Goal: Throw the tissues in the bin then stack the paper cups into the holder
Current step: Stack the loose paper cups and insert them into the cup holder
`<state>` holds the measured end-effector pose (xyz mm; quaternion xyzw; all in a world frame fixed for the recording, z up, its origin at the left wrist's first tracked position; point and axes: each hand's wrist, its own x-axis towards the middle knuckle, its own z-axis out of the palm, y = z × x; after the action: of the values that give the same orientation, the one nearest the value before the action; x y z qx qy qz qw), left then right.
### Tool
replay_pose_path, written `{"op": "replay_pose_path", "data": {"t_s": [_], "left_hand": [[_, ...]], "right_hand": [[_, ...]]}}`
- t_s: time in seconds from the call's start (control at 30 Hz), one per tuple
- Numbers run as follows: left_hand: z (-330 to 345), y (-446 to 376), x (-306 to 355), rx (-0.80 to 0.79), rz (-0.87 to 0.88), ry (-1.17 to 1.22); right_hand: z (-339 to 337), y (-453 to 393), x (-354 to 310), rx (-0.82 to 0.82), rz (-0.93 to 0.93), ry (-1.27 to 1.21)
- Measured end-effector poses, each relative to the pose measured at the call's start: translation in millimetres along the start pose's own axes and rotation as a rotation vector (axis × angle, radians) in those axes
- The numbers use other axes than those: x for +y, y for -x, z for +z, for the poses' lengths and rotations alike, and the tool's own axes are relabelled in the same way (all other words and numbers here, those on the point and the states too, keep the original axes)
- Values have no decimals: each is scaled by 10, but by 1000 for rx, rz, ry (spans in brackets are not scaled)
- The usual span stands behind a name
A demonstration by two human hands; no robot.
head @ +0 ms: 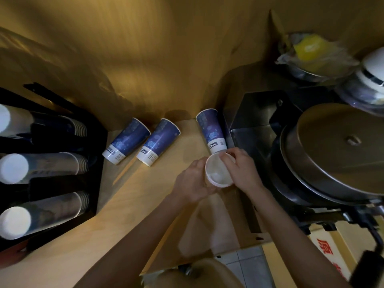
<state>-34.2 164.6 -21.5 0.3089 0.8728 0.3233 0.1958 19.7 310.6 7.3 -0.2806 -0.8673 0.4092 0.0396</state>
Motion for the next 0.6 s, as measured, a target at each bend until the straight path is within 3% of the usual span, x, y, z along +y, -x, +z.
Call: {"op": "replay_pose_path", "data": {"t_s": [0.3, 0.5, 0.6], "left_hand": [[-565, -219, -270, -238, -16, -356], [-914, -664, -501, 87, -54, -440], [-887, -897, -641, 196, -150, -426]], "right_hand": [[-2, -600, -430, -1, -197, 375], [151, -1185, -624, 34, -307, 465], [333, -1453, -571, -62, -200, 551]]}}
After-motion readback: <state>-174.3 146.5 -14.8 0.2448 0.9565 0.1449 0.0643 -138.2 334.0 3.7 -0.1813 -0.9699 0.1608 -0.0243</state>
